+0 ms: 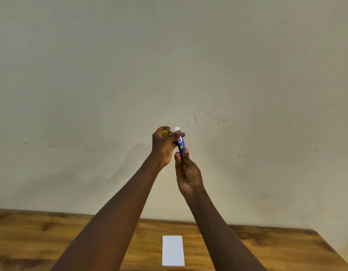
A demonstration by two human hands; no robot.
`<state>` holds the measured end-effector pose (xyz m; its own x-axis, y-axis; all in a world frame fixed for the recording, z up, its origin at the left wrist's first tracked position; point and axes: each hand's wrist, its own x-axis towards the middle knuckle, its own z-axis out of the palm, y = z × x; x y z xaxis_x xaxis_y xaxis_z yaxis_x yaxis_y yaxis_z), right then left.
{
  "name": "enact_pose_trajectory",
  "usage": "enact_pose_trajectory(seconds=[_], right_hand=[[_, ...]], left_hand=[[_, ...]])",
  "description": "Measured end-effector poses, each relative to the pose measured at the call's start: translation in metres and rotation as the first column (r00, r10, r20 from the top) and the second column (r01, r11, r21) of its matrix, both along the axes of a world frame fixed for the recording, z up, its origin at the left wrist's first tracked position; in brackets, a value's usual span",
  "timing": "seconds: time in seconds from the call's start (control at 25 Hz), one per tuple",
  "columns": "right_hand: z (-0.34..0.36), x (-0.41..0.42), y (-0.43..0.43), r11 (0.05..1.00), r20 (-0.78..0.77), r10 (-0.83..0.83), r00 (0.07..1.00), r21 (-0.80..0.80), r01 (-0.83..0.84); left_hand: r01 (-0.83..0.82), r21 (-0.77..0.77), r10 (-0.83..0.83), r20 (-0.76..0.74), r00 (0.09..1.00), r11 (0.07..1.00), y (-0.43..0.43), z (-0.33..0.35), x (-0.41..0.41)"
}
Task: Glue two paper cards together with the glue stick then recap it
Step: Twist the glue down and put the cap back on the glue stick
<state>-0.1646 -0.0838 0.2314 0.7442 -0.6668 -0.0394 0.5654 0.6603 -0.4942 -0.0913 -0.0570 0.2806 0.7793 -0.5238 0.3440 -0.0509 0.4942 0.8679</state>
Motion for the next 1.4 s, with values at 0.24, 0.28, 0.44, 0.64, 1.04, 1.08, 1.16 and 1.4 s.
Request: enact_pose_trajectory(seconds=[0.24, 0.28, 0.44, 0.64, 1.04, 1.08, 1.16, 1.4], right_hand=[[0.003, 0.003, 0.0, 0.962, -0.085, -0.216, 0.973, -0.189, 0.197], [0.004, 0.001, -0.001, 0.972, -0.085, -0.167, 0.982, -0.179, 0.15], [0.007, -0.003, -0.005, 0.996, -0.065, -0.086, 0.994, -0.042, 0.083], [0.003, 0.003, 0.001, 0.966, -0.079, -0.258, 0.963, -0.05, 0.255], [0.006, -0.002, -0.003, 0.995, -0.003, -0.102, 0.995, -0.002, 0.102], [0.005, -0.002, -0.001, 0.993, 0.006, -0.119, 0.993, -0.019, 0.119], [0.002, -0.002, 0.0, 0.988, 0.0, -0.15, 0.989, -0.034, 0.15], [0.002, -0.008, -0.006, 1.0, 0.053, -0.004, 0.999, 0.017, 0.003]], left_hand=[[-0.013, 0.006, 0.012, 0.056, 0.998, 1.0, 0.001, 0.001, -0.001], [-0.008, -0.003, 0.008, 0.06, 0.998, 1.0, 0.002, 0.003, 0.0], [0.03, -0.027, -0.028, 0.073, 0.997, 0.999, 0.002, 0.005, 0.0], [0.01, 0.012, -0.011, 0.06, 0.998, 1.0, -0.001, -0.001, -0.005], [0.042, -0.051, -0.04, 0.035, 0.999, 0.998, 0.001, 0.003, -0.001], [0.035, -0.042, -0.034, 0.03, 0.999, 0.998, 0.001, 0.002, -0.002], [0.032, -0.023, -0.032, 0.026, 0.999, 0.999, 0.0, -0.001, -0.003], [0.075, 0.039, -0.076, 0.023, 0.997, 0.996, 0.001, 0.0, -0.003]])
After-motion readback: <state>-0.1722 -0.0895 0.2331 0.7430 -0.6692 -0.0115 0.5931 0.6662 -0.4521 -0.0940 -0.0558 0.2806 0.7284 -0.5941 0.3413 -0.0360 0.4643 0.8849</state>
